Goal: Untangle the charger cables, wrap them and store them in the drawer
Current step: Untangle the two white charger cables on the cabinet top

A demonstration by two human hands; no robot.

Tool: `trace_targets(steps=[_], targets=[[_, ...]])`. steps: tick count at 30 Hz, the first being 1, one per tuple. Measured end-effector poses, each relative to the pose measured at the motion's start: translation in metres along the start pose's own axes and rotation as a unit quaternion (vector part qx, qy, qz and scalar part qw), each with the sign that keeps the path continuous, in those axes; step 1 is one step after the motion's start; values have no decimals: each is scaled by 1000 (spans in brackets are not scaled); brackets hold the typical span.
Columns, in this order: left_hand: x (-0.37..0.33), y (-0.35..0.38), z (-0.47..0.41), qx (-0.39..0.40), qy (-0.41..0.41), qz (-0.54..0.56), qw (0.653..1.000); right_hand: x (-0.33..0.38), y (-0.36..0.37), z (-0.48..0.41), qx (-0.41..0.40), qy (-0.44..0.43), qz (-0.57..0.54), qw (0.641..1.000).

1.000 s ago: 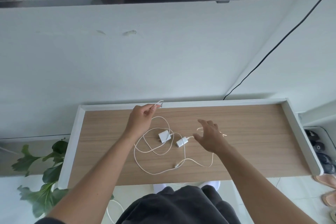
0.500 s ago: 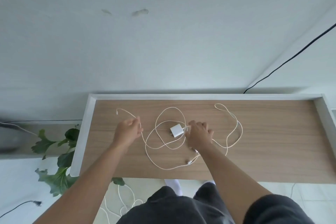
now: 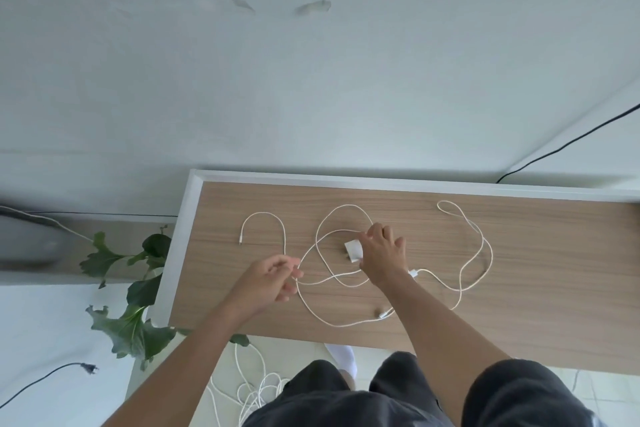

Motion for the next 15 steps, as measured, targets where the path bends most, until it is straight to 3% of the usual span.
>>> trace_targets(steps=[4,7,15], targets=[[-13,2,-1,13,27,-10,999,0,-9,5,4,-26,-3,1000],[-29,3,-1,13,78,-56,995,8,-33,23,2,-77,-92,993],[-95,-5,-10,-54,206,-37,976,28,-137,79,-129,-204,-199,950]])
Point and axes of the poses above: each hand's wrist, its own z-axis away from the middle knuckle, its own y-axis out of the palm, x = y × z, the point moved 4 cm from there along -z, towards the middle knuckle, and after that the axes turned 15 degrees about y, right-handed, at the moved point
